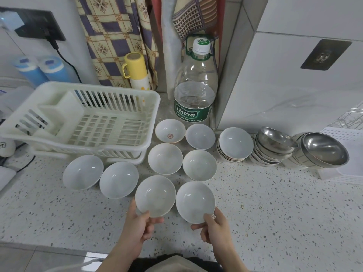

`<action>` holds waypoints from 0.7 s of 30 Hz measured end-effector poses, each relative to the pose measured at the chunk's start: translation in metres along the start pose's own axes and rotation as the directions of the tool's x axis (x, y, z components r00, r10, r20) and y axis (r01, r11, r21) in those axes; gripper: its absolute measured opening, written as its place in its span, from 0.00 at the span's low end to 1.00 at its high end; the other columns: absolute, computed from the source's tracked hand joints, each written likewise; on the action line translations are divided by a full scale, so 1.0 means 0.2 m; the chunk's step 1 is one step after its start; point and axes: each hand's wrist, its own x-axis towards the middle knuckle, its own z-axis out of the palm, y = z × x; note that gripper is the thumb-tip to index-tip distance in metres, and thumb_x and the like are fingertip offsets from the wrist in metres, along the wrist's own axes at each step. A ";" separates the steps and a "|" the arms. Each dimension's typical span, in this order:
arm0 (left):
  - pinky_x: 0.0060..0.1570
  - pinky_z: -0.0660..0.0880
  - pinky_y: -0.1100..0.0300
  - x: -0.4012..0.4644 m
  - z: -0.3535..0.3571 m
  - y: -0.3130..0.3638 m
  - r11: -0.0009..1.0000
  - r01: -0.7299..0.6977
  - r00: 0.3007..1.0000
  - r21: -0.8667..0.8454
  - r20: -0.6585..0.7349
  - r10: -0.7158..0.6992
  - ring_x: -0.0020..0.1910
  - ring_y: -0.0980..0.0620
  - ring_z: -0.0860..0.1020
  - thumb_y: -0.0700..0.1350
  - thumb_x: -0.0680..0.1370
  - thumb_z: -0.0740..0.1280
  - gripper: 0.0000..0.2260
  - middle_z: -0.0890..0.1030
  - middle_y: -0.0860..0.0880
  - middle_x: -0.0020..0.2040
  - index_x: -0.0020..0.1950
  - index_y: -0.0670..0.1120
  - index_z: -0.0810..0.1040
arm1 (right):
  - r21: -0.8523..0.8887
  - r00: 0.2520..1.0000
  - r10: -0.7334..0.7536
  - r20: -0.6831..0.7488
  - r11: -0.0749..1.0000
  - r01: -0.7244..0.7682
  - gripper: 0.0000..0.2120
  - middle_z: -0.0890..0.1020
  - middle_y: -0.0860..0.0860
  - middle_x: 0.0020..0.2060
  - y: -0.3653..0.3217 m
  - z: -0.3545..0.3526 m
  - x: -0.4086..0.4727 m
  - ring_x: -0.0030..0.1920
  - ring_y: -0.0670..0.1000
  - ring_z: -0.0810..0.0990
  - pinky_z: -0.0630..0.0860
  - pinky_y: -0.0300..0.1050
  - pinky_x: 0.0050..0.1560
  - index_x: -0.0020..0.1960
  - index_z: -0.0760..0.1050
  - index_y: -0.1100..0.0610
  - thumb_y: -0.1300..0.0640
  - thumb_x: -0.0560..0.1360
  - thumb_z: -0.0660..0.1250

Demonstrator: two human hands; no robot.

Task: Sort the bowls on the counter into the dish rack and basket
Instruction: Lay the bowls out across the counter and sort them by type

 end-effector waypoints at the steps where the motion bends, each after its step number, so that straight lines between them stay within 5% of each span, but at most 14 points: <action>1: 0.19 0.61 0.65 0.00 0.00 0.00 1.000 0.000 1.000 0.004 0.002 0.000 0.22 0.54 0.70 0.36 0.82 0.58 0.24 0.84 0.32 0.41 0.70 0.61 0.63 | -0.002 1.000 -0.001 0.000 1.000 0.001 0.15 0.84 0.62 0.32 0.00 0.00 0.00 0.18 0.49 0.67 0.62 0.37 0.22 0.61 0.71 0.52 0.65 0.79 0.55; 9: 0.20 0.63 0.64 -0.02 0.00 0.01 1.000 -0.008 1.000 0.010 0.016 0.008 0.23 0.55 0.71 0.37 0.83 0.59 0.22 0.85 0.34 0.40 0.70 0.59 0.63 | 0.018 1.000 -0.005 0.006 1.000 0.005 0.12 0.85 0.61 0.34 0.03 0.00 0.01 0.18 0.48 0.66 0.62 0.38 0.23 0.63 0.70 0.52 0.60 0.81 0.57; 16: 0.20 0.62 0.65 -0.04 0.00 0.01 1.000 -0.018 0.998 -0.025 0.054 0.019 0.23 0.55 0.71 0.37 0.83 0.59 0.18 0.85 0.35 0.40 0.60 0.62 0.68 | 0.158 0.999 0.030 0.037 0.987 -0.036 0.12 0.85 0.64 0.38 0.04 -0.01 0.00 0.19 0.47 0.62 0.59 0.39 0.24 0.65 0.70 0.49 0.58 0.82 0.60; 21: 0.19 0.62 0.65 -0.02 -0.02 -0.01 1.000 -0.016 0.998 -0.006 0.054 0.016 0.23 0.55 0.70 0.39 0.83 0.60 0.17 0.85 0.35 0.42 0.64 0.60 0.66 | 0.146 0.999 0.017 0.030 0.989 -0.021 0.12 0.86 0.63 0.39 0.04 -0.01 0.00 0.19 0.47 0.63 0.59 0.38 0.24 0.65 0.70 0.49 0.56 0.82 0.61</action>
